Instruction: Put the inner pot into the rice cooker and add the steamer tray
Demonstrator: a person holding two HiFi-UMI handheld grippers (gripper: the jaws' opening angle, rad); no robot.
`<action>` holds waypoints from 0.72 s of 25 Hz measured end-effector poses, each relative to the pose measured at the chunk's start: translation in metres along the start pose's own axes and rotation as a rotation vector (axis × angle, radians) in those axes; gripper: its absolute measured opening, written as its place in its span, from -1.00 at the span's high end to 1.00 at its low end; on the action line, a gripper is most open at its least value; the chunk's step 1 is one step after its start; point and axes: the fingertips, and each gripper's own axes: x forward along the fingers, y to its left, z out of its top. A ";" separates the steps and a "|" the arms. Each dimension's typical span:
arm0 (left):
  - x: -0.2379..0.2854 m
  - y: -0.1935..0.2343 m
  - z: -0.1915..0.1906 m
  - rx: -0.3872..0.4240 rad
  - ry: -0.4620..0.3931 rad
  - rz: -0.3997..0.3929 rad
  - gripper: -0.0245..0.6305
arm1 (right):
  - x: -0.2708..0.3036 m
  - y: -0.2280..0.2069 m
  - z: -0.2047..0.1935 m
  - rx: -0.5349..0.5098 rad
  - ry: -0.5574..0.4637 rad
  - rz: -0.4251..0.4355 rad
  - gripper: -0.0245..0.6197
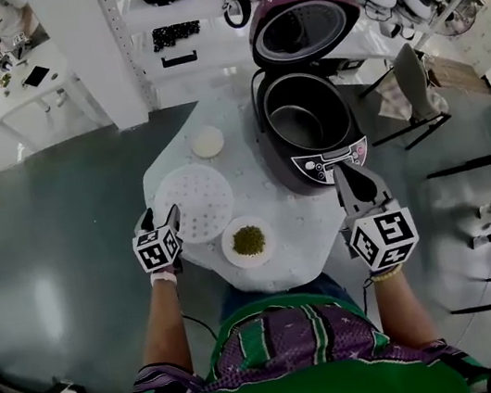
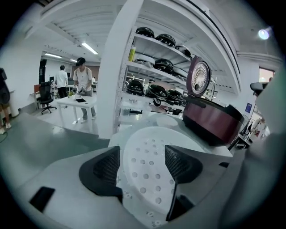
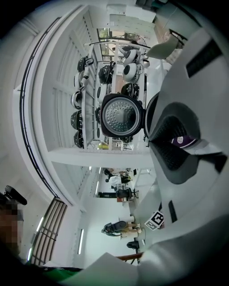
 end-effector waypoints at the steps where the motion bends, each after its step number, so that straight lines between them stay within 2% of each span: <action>1: 0.003 0.001 -0.002 -0.002 0.006 0.002 -0.07 | 0.000 0.000 0.000 -0.004 0.004 0.000 0.90; 12: 0.015 0.015 -0.020 -0.029 0.048 0.047 -0.06 | -0.007 -0.003 -0.010 -0.011 0.033 -0.009 0.90; 15: 0.016 0.014 -0.021 -0.043 0.054 0.053 0.10 | -0.008 -0.002 -0.013 -0.012 0.039 -0.006 0.90; 18: 0.015 0.020 -0.025 -0.056 0.064 0.107 0.48 | -0.009 0.001 -0.015 -0.016 0.045 -0.001 0.90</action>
